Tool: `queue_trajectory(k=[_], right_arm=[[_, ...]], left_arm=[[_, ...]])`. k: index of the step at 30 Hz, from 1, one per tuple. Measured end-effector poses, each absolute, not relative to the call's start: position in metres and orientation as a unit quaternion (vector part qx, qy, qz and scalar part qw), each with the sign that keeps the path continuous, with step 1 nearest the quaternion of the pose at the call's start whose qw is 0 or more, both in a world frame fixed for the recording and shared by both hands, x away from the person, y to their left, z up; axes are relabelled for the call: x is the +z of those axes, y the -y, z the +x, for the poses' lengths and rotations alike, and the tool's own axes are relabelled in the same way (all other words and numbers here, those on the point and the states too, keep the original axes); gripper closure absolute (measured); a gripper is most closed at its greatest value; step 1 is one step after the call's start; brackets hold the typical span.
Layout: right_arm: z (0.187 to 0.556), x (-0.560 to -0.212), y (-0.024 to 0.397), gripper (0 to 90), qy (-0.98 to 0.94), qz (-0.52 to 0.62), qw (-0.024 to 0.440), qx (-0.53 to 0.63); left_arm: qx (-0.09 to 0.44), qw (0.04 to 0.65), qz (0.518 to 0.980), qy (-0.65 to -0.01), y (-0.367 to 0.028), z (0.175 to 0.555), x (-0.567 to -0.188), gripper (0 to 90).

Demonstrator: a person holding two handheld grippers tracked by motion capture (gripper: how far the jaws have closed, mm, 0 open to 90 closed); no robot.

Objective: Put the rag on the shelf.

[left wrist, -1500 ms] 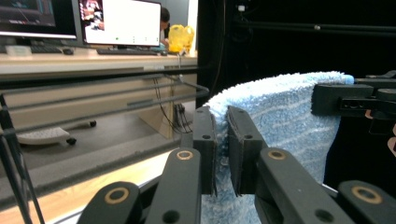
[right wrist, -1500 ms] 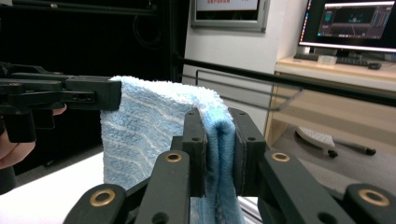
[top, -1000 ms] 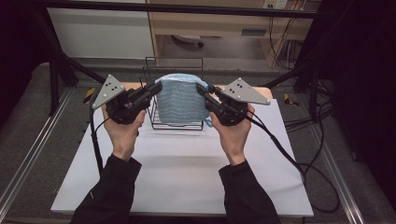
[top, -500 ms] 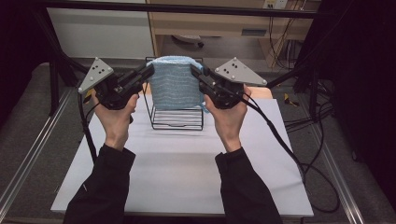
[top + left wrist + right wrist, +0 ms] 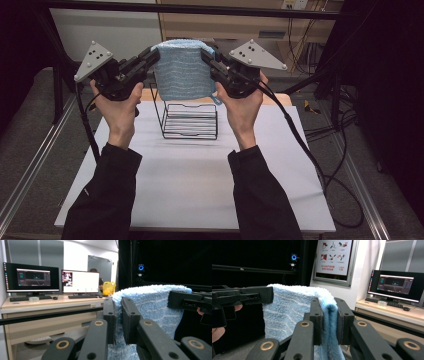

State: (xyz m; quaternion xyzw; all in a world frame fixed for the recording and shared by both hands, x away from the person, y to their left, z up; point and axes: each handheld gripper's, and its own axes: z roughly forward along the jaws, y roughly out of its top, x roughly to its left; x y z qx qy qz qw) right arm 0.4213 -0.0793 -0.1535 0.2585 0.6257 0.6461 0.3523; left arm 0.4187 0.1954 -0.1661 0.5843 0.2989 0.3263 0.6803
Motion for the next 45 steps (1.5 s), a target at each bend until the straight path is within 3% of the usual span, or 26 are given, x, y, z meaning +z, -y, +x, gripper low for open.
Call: queue_trajectory(k=[26,45], right_arm=[[0.463,-0.125,0.062,78.6,-0.62,0.238,0.372,0.649],[0.503,-0.136,0.058,78.8,-0.627,0.26,0.37,0.635]], left_arm=[[0.334,0.696,0.55,-0.318,-0.205,0.454,-0.142,82.6],[0.34,0.68,0.557,-0.334,-0.202,0.489,-0.156,82.6]])
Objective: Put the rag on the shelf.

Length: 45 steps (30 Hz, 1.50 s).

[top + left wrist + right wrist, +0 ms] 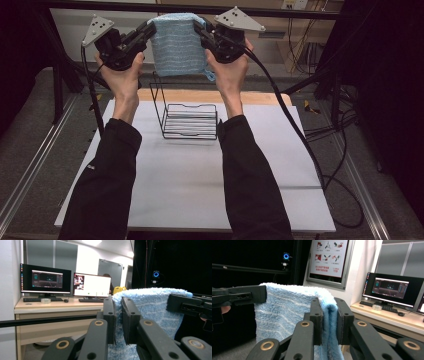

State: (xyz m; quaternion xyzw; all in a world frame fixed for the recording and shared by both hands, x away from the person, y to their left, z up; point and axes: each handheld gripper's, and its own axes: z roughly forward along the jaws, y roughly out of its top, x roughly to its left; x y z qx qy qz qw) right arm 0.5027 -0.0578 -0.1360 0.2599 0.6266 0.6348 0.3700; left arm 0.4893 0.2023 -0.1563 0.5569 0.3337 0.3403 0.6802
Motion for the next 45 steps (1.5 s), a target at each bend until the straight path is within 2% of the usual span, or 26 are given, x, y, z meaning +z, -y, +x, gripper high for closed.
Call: queue_trajectory(k=[27,45], right_arm=[[0.518,-0.176,0.069,79.0,-0.644,0.289,0.35,0.616],[0.508,-0.205,0.069,78.5,-0.681,0.292,0.312,0.594]], left_arm=[[0.344,0.629,0.617,-0.325,-0.193,0.508,-0.18,82.6],[0.309,0.618,0.648,-0.322,-0.206,0.5,-0.22,82.4]])
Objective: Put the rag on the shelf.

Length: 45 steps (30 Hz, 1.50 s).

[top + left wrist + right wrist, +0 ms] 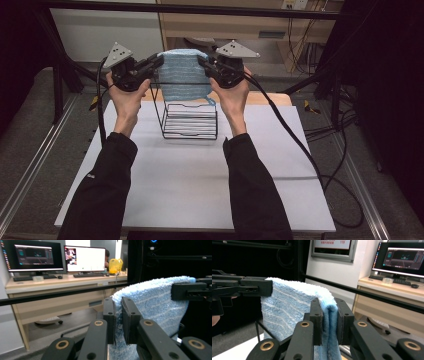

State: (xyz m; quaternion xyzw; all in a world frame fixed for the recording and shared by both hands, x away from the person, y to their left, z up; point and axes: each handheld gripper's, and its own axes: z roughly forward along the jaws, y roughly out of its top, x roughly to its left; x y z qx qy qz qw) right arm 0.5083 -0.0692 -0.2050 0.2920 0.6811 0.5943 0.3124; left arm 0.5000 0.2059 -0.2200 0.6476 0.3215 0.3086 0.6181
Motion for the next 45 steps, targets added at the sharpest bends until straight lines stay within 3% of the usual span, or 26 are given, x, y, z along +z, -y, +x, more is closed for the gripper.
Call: queue_trajectory(k=[16,45], right_arm=[[0.492,-0.218,0.079,78.0,-0.706,0.294,0.266,0.586],[0.484,-0.243,0.085,77.4,-0.744,0.277,0.216,0.569]], left_arm=[[0.296,0.58,0.695,-0.304,-0.206,0.485,-0.226,81.5],[0.253,0.55,0.735,-0.305,-0.212,0.463,-0.247,77.5]])
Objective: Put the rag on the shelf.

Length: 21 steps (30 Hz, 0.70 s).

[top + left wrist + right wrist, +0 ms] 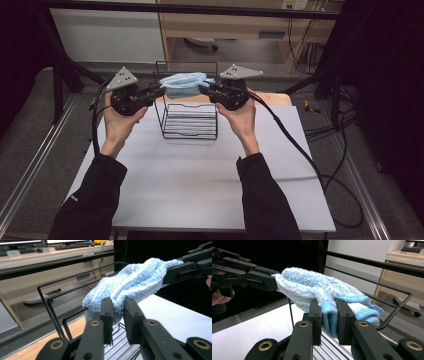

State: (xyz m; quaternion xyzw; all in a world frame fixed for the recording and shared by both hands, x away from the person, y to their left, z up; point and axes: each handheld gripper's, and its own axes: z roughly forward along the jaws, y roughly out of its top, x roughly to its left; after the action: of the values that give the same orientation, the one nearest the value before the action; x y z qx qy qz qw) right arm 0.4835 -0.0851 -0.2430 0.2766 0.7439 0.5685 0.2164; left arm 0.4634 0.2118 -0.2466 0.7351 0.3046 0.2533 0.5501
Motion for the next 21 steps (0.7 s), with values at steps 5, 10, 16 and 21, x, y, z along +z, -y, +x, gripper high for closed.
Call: queue_trajectory(k=[5,10,16,21], right_arm=[[0.484,-0.244,0.085,77.7,-0.748,0.271,0.218,0.565],[0.483,-0.245,0.085,77.6,-0.752,0.265,0.22,0.562],[0.482,-0.247,0.084,77.4,-0.758,0.255,0.226,0.556],[0.483,-0.249,0.087,76.9,-0.754,0.254,0.22,0.564]], left_arm=[[0.243,0.564,0.72,-0.324,-0.218,0.464,-0.231,69.1],[0.233,0.57,0.706,-0.35,-0.221,0.47,-0.215,67.7],[0.234,0.554,0.712,-0.363,-0.215,0.482,-0.205,75.8],[0.197,0.546,0.732,-0.356,-0.209,0.486,-0.208,87.1]])
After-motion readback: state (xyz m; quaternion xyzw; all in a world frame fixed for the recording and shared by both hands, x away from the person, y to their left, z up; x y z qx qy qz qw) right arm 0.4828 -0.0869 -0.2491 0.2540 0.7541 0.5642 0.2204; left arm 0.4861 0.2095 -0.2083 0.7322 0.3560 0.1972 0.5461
